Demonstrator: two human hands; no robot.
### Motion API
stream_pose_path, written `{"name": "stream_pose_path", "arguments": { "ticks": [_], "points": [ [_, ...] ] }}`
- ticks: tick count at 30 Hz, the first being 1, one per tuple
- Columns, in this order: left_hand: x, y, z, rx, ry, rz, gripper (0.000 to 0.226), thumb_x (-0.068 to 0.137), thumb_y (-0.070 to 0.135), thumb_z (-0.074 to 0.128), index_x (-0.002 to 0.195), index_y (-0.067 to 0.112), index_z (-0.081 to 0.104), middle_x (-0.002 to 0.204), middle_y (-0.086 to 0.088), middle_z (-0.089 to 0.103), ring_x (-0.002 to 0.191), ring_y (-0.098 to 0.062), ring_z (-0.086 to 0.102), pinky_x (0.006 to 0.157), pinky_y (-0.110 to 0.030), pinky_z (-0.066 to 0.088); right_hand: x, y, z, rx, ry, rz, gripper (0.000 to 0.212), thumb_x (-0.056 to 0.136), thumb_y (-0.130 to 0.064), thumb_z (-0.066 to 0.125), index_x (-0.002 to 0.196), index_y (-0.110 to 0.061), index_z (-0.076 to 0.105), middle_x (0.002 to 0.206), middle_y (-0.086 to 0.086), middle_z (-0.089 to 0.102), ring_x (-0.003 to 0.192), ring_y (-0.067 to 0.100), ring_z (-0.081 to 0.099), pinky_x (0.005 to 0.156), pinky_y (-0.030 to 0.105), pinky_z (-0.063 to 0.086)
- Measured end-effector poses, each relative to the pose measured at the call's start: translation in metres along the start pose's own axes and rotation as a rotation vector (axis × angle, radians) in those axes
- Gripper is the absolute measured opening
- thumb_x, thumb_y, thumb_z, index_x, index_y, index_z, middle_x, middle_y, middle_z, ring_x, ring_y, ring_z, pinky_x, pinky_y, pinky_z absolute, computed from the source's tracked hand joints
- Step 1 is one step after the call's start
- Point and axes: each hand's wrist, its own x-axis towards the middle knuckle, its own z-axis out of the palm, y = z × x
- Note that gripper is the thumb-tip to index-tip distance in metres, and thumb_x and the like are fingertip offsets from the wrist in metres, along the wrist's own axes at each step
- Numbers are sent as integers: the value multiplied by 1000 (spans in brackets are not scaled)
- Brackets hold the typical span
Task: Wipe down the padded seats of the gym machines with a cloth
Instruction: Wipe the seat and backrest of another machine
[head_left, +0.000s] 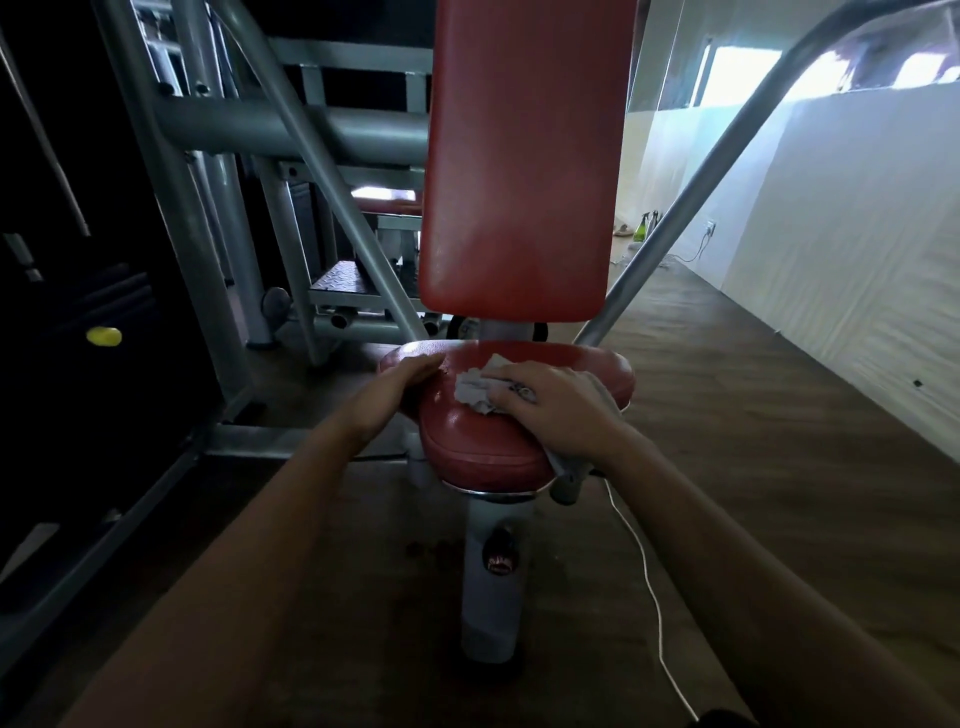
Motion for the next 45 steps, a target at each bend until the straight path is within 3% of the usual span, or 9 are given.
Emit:
{"name": "stream_pose_path", "arguments": {
  "ticks": [4,9,15,17,22,32,37,40,45],
  "points": [
    [-4,6,2,-3,27,-7,20,103,28,51,96,23,69,79,8,73,64,3,67,57,-13,52,-1,9,-23,394,-29,49,28,101,-35,57,123,-24,72,114,-17,69,100,-15,62,93,11,47],
    [-10,28,14,108,-18,-1,28,104,38,48,96,23,71,83,4,74,66,4,67,59,-13,50,29,90,-13,372,-82,318,55,80,-80,42,105,-42,73,106,-6,74,106,22,67,104,51,45],
    [-8,48,53,664,-135,225,54,94,65,45,142,41,52,148,7,51,138,-13,40,123,-47,12,16,80,-23,721,28,349,33,92,-49,59,101,-24,80,103,2,78,103,22,72,104,48,50],
    [-13,56,62,743,-198,292,44,102,52,46,143,37,52,144,7,53,133,-8,40,109,-23,10,13,78,-25,812,49,340,28,96,-36,60,102,-16,79,102,5,78,102,21,72,101,43,53],
    [-20,54,44,787,-193,301,37,99,51,41,126,36,62,133,12,61,125,-7,50,118,-41,22,6,80,-29,891,82,322,24,97,-33,58,102,-18,77,97,1,74,97,17,67,86,30,46],
    [-48,66,30,699,45,166,51,97,57,51,59,23,48,65,6,51,66,-12,49,65,-33,37,0,81,-8,786,109,175,22,99,-26,61,102,-15,80,106,-1,77,103,16,72,95,31,55],
    [-48,67,48,944,48,55,73,79,89,39,100,22,58,109,-3,62,97,-21,58,85,-40,48,4,78,-10,917,131,236,23,98,-28,61,105,-14,78,107,5,77,103,15,71,86,20,53],
    [-55,68,50,909,-57,29,70,86,78,46,139,33,48,141,-1,44,128,-29,49,105,-41,41,8,81,-3,836,116,246,23,95,-37,65,96,-21,80,100,1,78,101,18,72,99,40,54],
    [-64,73,31,586,-276,70,26,99,39,59,118,24,68,113,16,54,109,-4,53,89,-10,39,10,81,0,749,126,268,27,94,-42,64,90,-20,80,96,1,78,97,20,73,99,50,54]
  ]
}}
